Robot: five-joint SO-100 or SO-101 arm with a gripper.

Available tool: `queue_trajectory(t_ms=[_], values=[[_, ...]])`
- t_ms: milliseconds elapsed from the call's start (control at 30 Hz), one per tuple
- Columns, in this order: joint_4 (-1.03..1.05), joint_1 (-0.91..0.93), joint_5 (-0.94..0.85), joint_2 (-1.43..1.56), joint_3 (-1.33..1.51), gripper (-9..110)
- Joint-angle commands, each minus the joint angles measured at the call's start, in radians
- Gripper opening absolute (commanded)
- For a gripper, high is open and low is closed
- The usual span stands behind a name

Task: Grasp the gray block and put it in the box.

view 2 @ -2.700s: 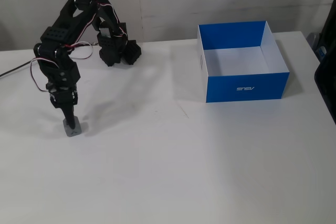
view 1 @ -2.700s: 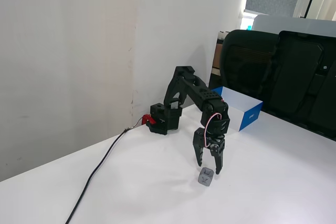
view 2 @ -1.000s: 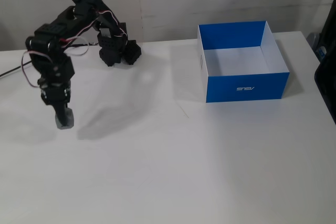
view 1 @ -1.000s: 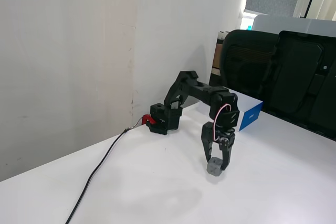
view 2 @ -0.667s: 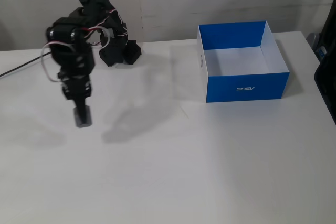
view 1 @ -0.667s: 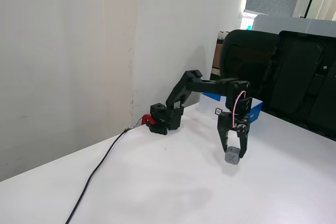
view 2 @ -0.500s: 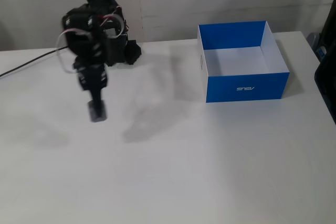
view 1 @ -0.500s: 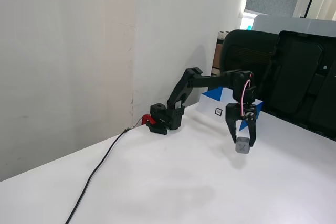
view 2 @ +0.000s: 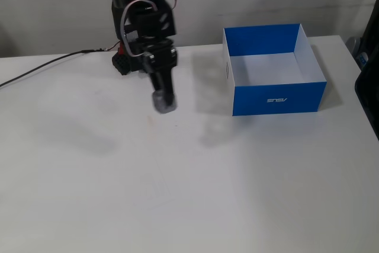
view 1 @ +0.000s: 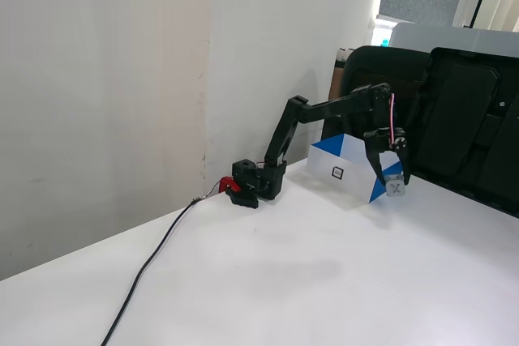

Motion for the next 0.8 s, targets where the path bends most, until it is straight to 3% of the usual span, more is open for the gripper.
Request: queue_trajectory(t_ms=[0, 767], values=[[0.044, 0.086, 0.034, 0.124, -0.003, 4], [0.044, 0.607, 0.213, 0.028, -0.049, 5]])
